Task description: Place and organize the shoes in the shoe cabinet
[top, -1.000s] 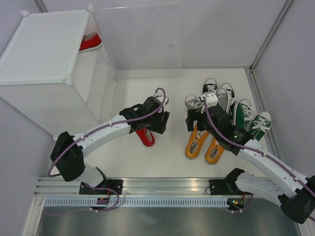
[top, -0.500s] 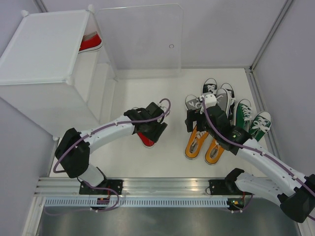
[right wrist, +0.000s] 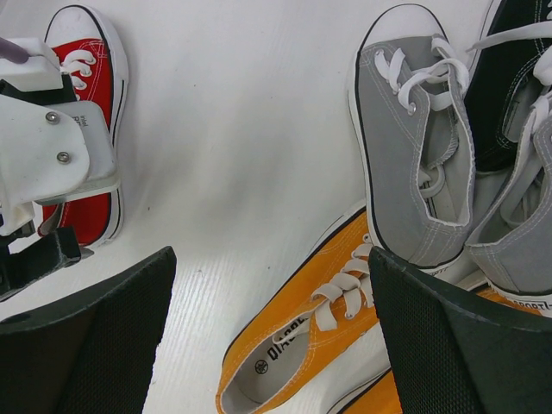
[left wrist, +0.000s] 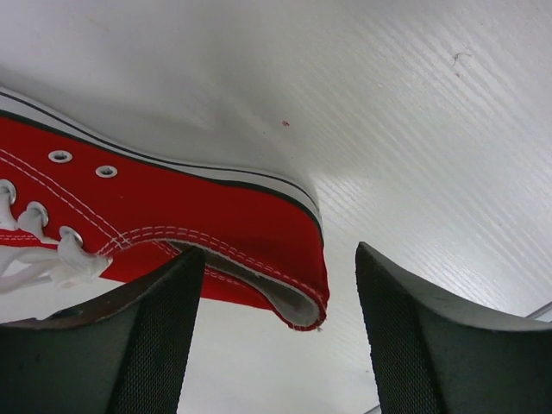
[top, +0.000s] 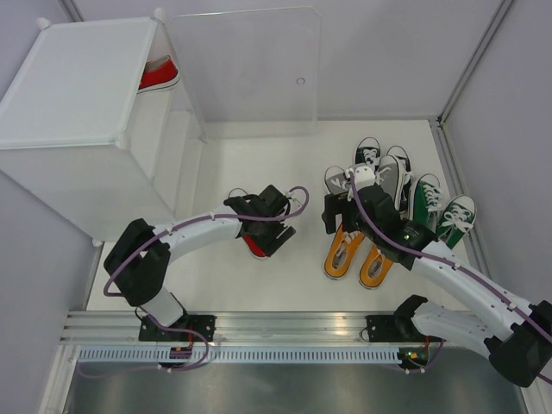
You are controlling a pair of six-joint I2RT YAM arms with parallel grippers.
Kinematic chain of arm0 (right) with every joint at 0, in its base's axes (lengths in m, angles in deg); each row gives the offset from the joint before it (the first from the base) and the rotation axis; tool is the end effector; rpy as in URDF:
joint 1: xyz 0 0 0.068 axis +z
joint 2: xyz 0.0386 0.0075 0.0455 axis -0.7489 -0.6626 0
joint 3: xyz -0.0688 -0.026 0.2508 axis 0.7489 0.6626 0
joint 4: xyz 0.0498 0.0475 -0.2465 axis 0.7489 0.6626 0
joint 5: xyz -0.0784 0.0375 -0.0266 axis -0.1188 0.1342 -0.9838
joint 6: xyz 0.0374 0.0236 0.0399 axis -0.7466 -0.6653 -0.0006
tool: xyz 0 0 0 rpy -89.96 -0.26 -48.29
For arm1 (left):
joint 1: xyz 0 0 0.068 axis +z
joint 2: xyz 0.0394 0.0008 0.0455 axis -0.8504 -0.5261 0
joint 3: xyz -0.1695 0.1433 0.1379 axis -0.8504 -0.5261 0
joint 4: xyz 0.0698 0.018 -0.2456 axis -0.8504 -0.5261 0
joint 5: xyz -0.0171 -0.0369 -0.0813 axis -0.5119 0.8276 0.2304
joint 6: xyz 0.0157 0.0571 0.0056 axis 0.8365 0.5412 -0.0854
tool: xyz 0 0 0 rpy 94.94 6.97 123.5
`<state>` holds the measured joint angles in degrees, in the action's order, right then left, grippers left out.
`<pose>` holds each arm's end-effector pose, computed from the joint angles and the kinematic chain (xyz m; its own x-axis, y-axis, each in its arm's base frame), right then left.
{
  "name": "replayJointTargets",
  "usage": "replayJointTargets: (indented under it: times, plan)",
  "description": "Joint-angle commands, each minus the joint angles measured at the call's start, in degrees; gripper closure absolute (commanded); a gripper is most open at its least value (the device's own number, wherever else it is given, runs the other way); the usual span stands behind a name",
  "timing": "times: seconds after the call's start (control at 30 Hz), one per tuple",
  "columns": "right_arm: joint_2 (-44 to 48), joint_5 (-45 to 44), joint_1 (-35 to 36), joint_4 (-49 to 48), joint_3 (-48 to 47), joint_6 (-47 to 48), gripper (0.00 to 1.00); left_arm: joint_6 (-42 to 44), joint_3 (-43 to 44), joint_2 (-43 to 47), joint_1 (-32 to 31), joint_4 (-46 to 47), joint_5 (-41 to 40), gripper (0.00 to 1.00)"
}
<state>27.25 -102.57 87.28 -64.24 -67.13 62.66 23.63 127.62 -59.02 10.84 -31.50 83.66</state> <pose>0.1830 0.1347 0.2795 -0.5261 -0.0620 -0.8482 -0.3263 0.9357 0.1340 0.2129 -0.2301 0.1882 -0.5766 0.7116 -0.4014 0.7640 0.6437 0.0437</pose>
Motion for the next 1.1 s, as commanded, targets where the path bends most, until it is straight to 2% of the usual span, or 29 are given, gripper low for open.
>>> replayJointTargets:
  times: [0.0,0.17,0.33,0.43,0.53,0.67,0.87,1.07]
  plan:
    - [-0.3,0.9,0.1,-1.4,-0.1,-0.1,0.05,4.8,-0.5,1.7,0.0,4.7,1.0,0.24]
    - [-0.2,1.1,0.1,-1.5,0.0,0.0,0.05,5.6,-0.8,2.2,0.0,5.8,2.6,0.23]
    - [-0.4,1.3,0.1,-1.3,-0.1,0.0,0.05,3.9,-2.2,-0.4,0.0,5.6,4.4,0.27]
    - [-0.3,1.3,0.1,-1.4,-0.1,0.1,0.05,1.1,-3.1,-1.8,0.0,4.8,3.2,0.30]
    - [-0.4,1.3,0.1,-1.2,-0.2,0.1,0.05,-1.9,-3.9,-1.3,-0.1,3.0,1.9,0.39]
    - [-0.5,1.5,0.1,-1.2,-0.2,0.1,0.05,-4.2,-4.5,-0.2,-0.1,0.8,-0.1,0.46]
    - [-0.5,1.4,0.1,-1.1,-0.2,0.1,0.05,-6.3,-1.6,1.3,-0.6,-4.5,-3.6,0.54]
    - [-0.7,1.3,0.1,-1.1,-0.2,0.1,0.05,-7.0,-0.2,2.5,-0.8,-5.1,-1.8,0.60]
